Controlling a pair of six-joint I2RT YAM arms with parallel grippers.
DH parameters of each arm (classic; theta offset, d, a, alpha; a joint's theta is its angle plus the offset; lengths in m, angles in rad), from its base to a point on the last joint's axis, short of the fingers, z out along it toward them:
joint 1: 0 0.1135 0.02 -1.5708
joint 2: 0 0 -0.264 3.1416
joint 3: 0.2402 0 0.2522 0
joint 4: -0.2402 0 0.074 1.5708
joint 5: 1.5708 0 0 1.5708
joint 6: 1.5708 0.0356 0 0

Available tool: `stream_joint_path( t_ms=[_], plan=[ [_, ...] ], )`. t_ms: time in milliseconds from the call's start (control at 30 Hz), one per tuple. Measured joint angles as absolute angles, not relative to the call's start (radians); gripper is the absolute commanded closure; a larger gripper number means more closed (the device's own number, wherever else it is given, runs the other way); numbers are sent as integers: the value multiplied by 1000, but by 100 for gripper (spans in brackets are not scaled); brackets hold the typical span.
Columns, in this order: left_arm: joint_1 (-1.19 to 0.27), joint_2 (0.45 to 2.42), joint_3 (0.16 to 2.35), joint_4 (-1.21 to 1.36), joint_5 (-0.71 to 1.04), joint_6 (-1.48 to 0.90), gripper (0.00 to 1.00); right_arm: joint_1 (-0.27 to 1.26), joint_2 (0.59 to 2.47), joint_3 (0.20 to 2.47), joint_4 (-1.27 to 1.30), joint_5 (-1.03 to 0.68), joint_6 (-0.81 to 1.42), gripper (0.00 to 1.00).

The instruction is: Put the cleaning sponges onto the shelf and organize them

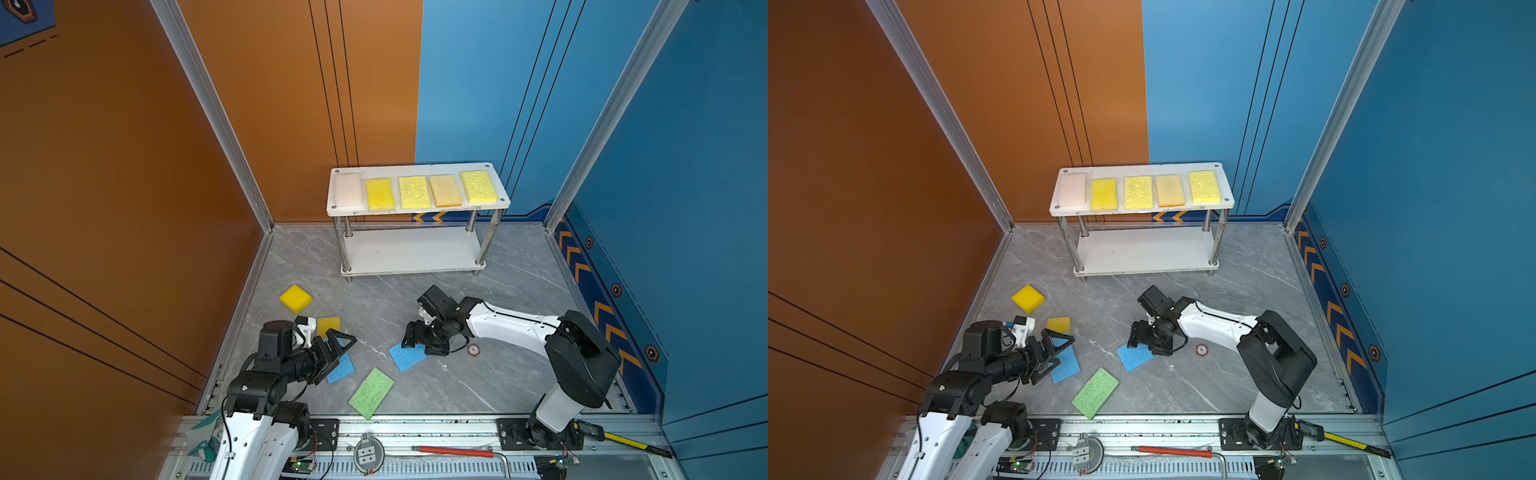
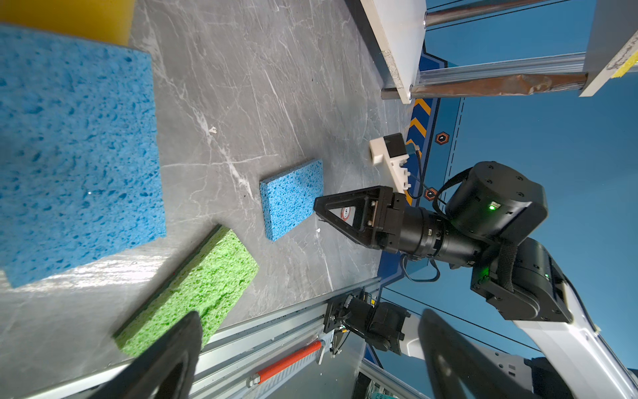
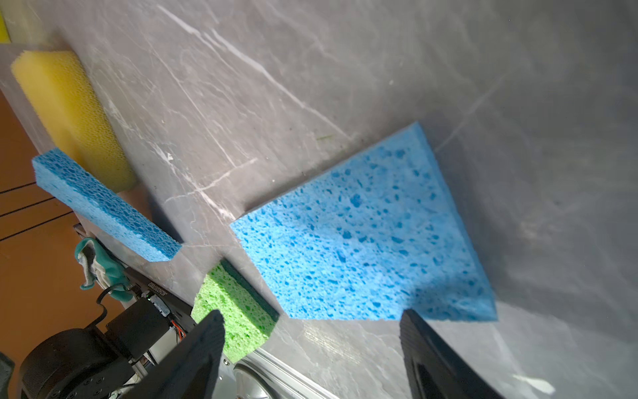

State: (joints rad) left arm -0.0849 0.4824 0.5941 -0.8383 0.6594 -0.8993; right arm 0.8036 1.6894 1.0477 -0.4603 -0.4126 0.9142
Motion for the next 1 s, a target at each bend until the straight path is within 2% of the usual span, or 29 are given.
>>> stream_joint_path(
  t_ms=[200, 500, 700, 1000],
  plan=[
    [-85, 486, 593, -838, 659, -902, 2, 809, 1691, 1073, -468, -383, 909, 18],
    [-85, 496, 593, -838, 659, -902, 2, 883, 1543, 1014, -513, -362, 914, 18],
    [-85, 522, 593, -838, 659, -902, 2, 896, 1545, 931, -513, -362, 925, 18],
    [-85, 480, 591, -838, 660, -915, 2, 851, 1609, 923, -478, -367, 922, 18]
  ],
)
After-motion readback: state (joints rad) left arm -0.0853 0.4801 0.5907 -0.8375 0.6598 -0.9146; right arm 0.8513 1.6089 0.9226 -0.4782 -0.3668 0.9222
